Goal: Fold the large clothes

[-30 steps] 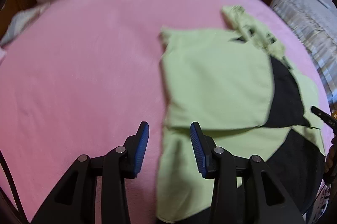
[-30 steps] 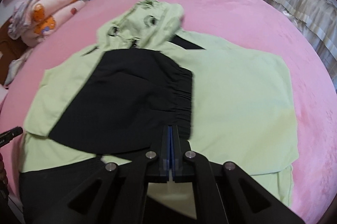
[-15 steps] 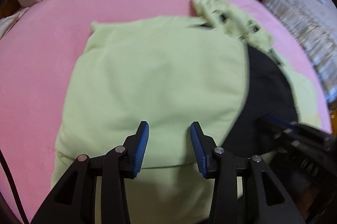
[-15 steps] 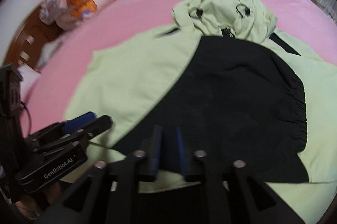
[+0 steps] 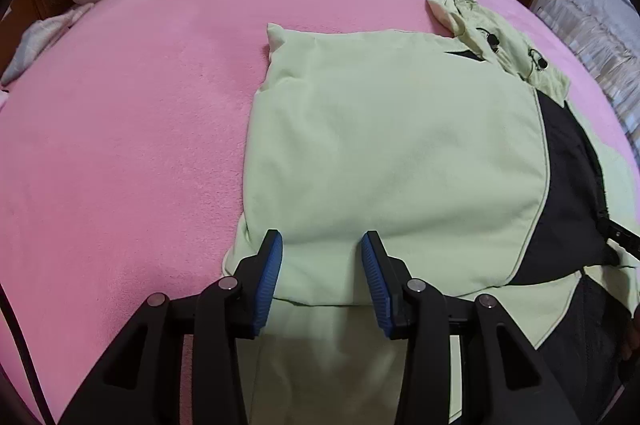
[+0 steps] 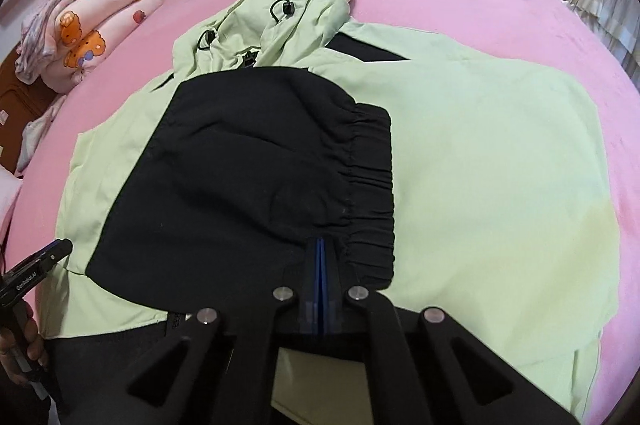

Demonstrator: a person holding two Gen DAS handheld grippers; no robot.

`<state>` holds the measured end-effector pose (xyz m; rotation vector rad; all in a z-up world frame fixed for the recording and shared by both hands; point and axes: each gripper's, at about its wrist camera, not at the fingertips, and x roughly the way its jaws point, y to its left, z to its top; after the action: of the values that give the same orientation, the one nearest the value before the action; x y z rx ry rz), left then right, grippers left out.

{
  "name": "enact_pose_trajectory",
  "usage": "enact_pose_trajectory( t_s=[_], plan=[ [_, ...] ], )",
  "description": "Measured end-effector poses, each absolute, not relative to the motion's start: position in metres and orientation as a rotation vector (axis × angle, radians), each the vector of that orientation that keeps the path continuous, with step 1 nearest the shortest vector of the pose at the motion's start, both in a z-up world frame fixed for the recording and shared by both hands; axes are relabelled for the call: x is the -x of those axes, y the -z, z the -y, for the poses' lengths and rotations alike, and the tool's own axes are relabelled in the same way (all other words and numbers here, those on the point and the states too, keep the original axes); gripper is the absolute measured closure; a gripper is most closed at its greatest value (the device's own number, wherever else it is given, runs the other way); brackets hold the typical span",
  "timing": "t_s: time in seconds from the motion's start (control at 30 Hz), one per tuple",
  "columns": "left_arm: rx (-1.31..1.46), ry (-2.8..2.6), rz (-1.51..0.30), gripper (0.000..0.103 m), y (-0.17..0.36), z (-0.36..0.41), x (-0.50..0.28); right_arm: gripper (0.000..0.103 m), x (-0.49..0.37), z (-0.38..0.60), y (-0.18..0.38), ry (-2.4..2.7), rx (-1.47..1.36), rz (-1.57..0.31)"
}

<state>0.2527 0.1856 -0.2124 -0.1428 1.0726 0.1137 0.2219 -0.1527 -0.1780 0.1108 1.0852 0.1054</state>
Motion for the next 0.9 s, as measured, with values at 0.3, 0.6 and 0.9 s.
enact_pose_trajectory(
  t_s=[0.3,0.6,0.9],
  plan=[
    [0.101,-0.101,-1.071,0.032,0.214,-0.169,-0.247,0.099,-0.228,0.142,0.178,-0.049,-0.044,-1.137],
    [0.089,-0.035,-1.140,0.022,0.193,-0.156,-0.232,0.080,-0.214,0.125,0.160,-0.043,-0.080,-1.161],
    [-0.018,0.016,-1.095,0.022,0.139,-0.138,-0.171,0.064,-0.149,0.122,0.122,-0.081,-0.079,-1.103]
  ],
)
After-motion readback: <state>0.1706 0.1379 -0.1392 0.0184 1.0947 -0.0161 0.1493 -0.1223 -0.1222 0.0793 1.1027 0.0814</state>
